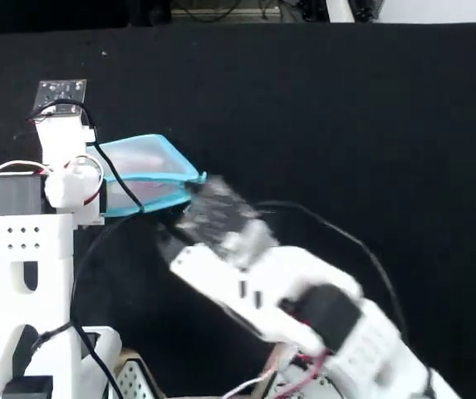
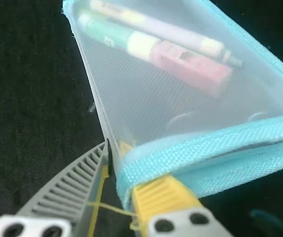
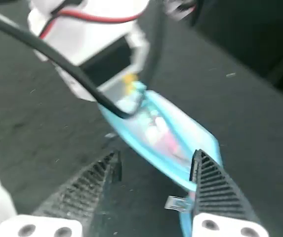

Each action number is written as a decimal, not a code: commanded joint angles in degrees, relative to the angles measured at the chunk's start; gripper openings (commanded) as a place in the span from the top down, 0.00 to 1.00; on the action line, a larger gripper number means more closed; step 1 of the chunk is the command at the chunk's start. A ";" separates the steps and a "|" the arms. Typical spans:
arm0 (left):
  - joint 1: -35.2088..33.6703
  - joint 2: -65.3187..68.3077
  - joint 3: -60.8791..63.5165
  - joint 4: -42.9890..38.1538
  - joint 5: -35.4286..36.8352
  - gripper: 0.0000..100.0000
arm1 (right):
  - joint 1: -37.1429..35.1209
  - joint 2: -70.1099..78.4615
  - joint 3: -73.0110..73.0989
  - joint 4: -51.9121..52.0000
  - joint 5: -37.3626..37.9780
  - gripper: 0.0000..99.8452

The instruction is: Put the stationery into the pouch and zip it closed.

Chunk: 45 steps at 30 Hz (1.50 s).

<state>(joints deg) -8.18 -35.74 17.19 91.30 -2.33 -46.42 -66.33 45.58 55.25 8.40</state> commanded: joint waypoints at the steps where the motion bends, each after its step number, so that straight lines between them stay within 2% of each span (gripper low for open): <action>1: -1.80 -0.18 -2.68 0.09 -1.05 0.97 | 5.71 -8.22 4.26 0.70 4.22 0.77; 3: -2.51 -0.35 -2.77 0.00 -2.02 0.97 | 6.42 -9.80 10.77 -1.58 6.68 0.77; 6: -3.56 -0.44 -2.77 -0.09 -2.29 0.97 | 6.33 -9.45 21.67 -10.29 7.65 0.77; 11: -4.88 -0.44 -2.86 -0.26 -2.37 0.97 | 6.51 -6.29 35.03 -28.92 7.65 0.67; 15: -5.41 -0.44 -4.26 0.44 -2.46 0.97 | 6.59 -1.19 36.79 -35.60 7.65 0.68; 21: -5.32 -0.44 -6.64 3.25 -3.43 0.97 | 6.68 11.21 31.96 -42.55 7.65 0.68; 33: -6.11 -0.44 -6.29 3.34 -4.22 0.97 | 11.43 27.47 19.12 -43.69 7.82 0.69; 35: -6.99 -0.44 -6.29 3.16 -4.22 0.97 | 11.34 28.70 18.51 -43.69 10.02 0.74; 39: -7.16 -0.09 -6.29 3.16 -4.22 0.97 | 11.52 28.88 17.98 -43.69 16.53 1.00; 41: -7.16 0.00 -6.29 3.16 -4.22 0.97 | 11.60 26.33 18.42 -43.16 16.79 0.97; 45: -7.16 0.09 -6.29 2.99 -4.22 0.97 | 12.31 15.69 19.56 -37.36 16.79 0.99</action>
<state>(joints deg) -14.77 -35.74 14.20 94.20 -6.46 -35.52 -42.42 67.30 14.46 24.66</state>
